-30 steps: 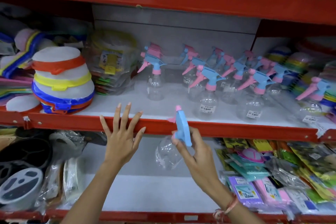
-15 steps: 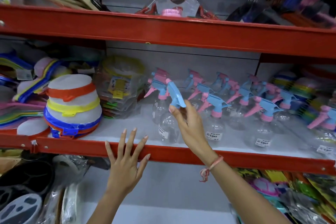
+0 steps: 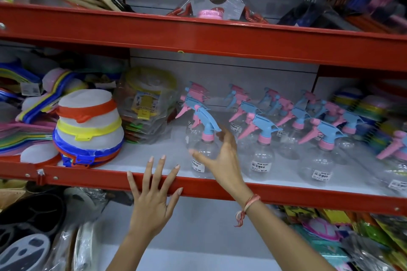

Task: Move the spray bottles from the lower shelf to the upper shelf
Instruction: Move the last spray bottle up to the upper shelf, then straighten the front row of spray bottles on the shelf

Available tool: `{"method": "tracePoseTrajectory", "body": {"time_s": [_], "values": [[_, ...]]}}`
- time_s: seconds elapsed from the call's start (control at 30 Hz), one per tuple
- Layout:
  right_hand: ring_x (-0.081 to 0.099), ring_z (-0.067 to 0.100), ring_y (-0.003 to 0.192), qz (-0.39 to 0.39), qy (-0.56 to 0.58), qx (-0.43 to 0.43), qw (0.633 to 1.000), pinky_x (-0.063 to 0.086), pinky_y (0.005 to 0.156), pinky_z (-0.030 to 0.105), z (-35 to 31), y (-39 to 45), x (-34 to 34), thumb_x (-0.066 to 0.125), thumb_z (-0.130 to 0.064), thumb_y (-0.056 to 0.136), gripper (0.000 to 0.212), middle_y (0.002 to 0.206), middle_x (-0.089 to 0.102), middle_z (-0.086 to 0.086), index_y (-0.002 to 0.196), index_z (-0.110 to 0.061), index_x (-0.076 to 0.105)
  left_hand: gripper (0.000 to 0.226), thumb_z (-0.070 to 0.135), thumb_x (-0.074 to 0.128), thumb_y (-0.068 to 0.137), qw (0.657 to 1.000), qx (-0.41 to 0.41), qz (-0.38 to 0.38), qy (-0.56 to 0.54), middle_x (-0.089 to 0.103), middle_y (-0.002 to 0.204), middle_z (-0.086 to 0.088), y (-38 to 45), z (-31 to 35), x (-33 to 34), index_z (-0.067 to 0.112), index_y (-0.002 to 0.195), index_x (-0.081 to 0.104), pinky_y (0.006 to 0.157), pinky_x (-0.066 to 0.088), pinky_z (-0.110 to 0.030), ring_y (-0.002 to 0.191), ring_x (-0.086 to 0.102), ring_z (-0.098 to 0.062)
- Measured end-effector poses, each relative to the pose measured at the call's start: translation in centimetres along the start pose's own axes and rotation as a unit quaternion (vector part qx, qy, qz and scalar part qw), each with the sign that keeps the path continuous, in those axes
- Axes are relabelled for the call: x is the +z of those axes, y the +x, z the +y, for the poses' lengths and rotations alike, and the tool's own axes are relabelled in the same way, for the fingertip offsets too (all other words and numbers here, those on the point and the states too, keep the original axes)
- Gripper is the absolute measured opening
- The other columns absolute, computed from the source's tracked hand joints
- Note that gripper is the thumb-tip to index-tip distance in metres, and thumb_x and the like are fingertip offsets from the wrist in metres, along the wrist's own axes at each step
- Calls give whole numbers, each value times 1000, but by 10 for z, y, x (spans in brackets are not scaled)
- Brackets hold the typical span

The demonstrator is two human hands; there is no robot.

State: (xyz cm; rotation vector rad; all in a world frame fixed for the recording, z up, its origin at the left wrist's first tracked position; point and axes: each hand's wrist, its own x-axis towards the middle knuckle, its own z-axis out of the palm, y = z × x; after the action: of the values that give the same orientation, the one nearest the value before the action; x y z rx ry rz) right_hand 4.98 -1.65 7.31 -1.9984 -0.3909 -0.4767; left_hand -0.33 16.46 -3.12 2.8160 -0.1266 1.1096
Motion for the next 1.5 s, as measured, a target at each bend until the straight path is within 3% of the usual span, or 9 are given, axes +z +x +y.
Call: {"method": "tracePoseTrajectory", "body": {"time_s": [0.07,0.17,0.27,0.57,0.9,1.1,1.3,1.4,1.5], "values": [[39,19,117,39,-83,1,996,39,99,30,5,-7,8,84,-58,53,103,127,41,3,131,-15,33,58,56,24,98,1000,0,-1,0,26,160,-7,0,0,0,37,152,21,116,3,-69,150,17,-31],[46,25,110,63,-106,-4,992,43,92,32,10,-7,14,89,-48,51,91,116,43,4,119,-12,40,58,57,25,98,1000,-2,-5,-4,28,160,-7,1,0,0,37,152,21,115,5,-70,150,17,-31],[53,25,107,29,-84,-6,996,49,88,36,12,-3,13,89,-42,55,83,112,39,-2,115,-15,38,58,57,25,97,1000,-1,-10,-4,28,160,-7,1,0,-1,36,152,23,115,4,-69,150,17,-31],[46,20,132,-170,47,54,983,42,109,43,17,6,-4,80,-26,75,81,146,40,0,136,-26,27,58,55,27,97,1000,1,-28,-9,30,160,-8,1,1,-4,33,150,28,116,3,-69,150,18,-32],[35,18,140,-150,-11,15,988,35,115,39,10,-9,-13,76,-33,79,92,155,27,1,149,-24,18,59,57,24,98,999,-4,-54,-4,30,159,-8,-1,4,-14,31,150,30,117,1,-67,150,19,-31],[55,5,116,-76,-4,-65,995,45,103,29,21,-42,-62,67,-30,87,45,125,58,-8,129,-23,52,58,54,23,98,998,-51,-12,-33,39,154,-8,-7,22,-19,26,147,37,118,1,-65,147,24,-29],[66,1,102,-48,73,-8,996,51,94,24,44,-61,-119,62,-23,92,20,107,71,-7,112,-20,65,65,55,20,98,976,-159,72,-133,58,135,-15,6,66,-26,8,131,53,121,4,-58,132,46,-33],[58,-3,117,-112,128,74,983,42,104,24,42,-60,-119,53,-44,94,36,126,66,-9,125,-28,58,83,65,11,93,940,-240,59,-234,55,141,-13,25,76,-40,6,139,46,124,-6,-44,137,43,-26],[36,5,140,-186,186,149,953,19,122,34,28,-49,-104,39,-74,82,82,152,40,-6,145,-21,38,109,84,-4,78,893,-302,-17,-333,37,157,-9,42,75,-52,11,151,31,121,-16,-37,152,5,-22]]}}
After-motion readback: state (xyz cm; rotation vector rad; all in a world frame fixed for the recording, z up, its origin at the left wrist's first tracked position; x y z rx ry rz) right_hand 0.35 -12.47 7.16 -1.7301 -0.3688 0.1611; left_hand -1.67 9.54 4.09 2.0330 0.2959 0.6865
